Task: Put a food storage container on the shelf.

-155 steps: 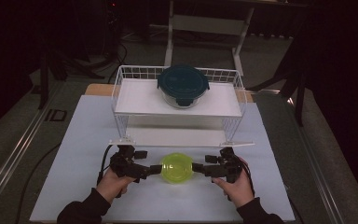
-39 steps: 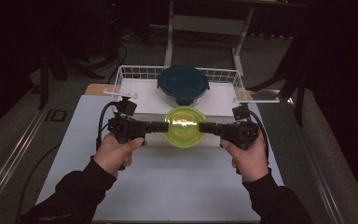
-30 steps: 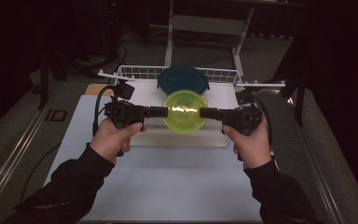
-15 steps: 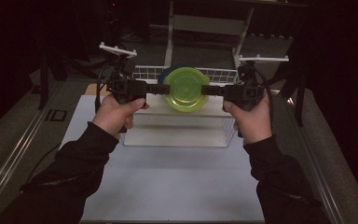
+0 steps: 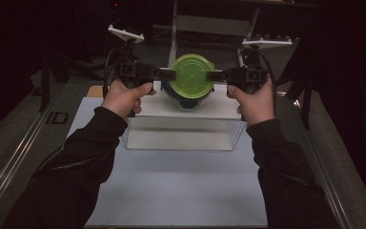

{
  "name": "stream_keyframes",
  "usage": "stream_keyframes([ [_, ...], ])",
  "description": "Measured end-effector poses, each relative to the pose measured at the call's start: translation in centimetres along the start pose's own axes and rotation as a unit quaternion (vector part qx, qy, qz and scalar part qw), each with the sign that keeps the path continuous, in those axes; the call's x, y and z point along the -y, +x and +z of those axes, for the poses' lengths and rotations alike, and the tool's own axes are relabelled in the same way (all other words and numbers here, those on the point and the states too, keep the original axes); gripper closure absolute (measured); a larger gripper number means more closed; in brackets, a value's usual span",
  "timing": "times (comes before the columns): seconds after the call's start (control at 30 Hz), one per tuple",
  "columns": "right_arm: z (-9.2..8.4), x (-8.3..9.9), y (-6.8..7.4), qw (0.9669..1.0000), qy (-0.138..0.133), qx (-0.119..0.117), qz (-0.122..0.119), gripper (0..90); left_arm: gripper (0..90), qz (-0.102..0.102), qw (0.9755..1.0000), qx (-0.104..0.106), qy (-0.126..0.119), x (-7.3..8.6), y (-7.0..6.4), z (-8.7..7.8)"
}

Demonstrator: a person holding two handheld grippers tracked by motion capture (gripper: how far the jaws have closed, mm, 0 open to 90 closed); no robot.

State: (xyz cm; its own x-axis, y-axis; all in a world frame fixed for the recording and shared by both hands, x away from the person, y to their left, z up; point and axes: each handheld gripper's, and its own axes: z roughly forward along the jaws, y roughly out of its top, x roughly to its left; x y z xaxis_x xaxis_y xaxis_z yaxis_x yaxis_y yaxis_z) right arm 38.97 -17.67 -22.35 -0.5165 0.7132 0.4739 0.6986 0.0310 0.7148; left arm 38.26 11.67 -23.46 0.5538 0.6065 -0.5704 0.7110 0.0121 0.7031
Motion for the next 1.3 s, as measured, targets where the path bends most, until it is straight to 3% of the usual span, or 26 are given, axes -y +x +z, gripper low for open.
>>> stream_keyframes([
  [0.57, 1.4, -0.5, -1.5, 0.9995, 0.022, 0.006, 0.024, 80.1, 81.0, -0.043, 0.9989, 0.014, 0.011, -0.1, 2.1, 1.5],
  [0.87, 2.1, -1.7, -1.8, 0.9988, 0.028, 0.015, 0.037, 77.5, 77.8, -0.046, 0.9989, 0.002, -0.007, -0.4, 2.5, 2.2],
  [1.07, 2.9, -2.0, -2.1, 0.9983, 0.023, 0.028, 0.047, 72.9, 68.6, -0.039, 0.9986, -0.028, -0.022, -0.5, 2.5, 2.9],
  [1.17, 3.1, -2.2, -2.5, 0.9979, 0.02, 0.027, 0.055, 73.1, 67.9, -0.046, 0.9982, -0.021, -0.033, -0.6, 2.8, 3.2],
  [1.3, 3.4, -2.4, -2.7, 0.9972, 0.021, 0.03, 0.065, 72.6, 65.2, -0.046, 0.9979, -0.026, -0.036, -0.7, 2.8, 3.4],
])
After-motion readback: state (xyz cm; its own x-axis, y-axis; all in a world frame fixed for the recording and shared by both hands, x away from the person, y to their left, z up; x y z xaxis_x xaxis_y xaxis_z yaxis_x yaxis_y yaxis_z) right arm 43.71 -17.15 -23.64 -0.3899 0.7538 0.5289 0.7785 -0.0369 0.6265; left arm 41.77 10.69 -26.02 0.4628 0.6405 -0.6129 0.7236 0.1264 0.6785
